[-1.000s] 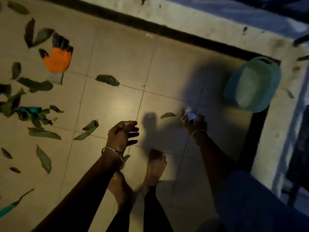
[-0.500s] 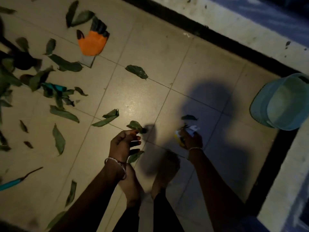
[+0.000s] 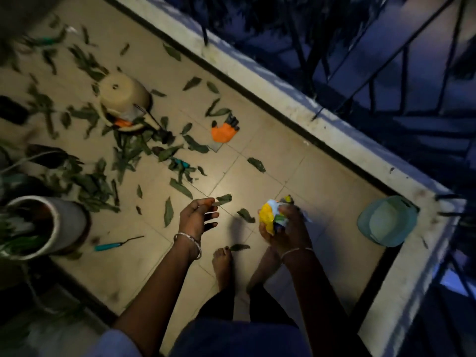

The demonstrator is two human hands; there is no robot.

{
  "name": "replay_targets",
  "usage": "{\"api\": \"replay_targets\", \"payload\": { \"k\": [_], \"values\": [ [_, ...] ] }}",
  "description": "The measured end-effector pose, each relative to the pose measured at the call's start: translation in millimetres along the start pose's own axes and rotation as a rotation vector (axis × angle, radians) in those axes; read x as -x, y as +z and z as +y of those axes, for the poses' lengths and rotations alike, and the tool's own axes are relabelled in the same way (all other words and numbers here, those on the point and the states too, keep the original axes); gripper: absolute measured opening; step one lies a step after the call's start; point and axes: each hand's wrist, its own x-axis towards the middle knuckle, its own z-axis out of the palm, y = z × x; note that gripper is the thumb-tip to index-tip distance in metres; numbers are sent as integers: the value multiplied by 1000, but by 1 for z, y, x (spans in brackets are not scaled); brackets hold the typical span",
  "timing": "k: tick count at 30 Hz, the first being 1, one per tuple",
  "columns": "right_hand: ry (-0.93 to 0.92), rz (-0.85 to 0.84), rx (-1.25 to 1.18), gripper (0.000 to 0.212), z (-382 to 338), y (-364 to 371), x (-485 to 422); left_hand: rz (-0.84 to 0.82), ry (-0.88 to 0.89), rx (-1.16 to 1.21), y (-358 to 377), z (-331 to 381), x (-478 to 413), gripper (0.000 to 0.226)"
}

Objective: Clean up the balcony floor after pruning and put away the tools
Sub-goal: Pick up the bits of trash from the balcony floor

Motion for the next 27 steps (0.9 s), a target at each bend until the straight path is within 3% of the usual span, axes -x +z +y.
{"api": "replay_targets", "payload": {
  "k": [3, 6, 9, 12, 15, 18, 23, 27],
  "values": [
    [-36, -38, 8, 20, -16, 67, 54, 3, 42, 61, -35, 45, 47, 18],
    [-72, -81, 49, 10, -17, 128, 103, -4, 101, 128, -70, 89, 92, 16],
    [-64, -117, 132, 34, -10, 171, 131, 15, 159, 218, -100, 123, 127, 14],
    [-34, -151, 154, 25, -8, 209, 149, 33, 211, 323, -128, 155, 156, 16],
    [-16, -192, 184, 57, -10, 240, 153, 68, 249, 401, -151, 178, 172, 16],
    [0, -241, 250, 35, -21, 275, 149, 89, 256, 453, -168, 198, 172, 19],
    [-5, -315, 270, 89, -41, 333, 115, 141, 245, 539, -181, 238, 152, 20],
    [14, -292, 269, 63, -51, 390, 76, 163, 259, 607, -183, 284, 125, 17]
  ]
}}
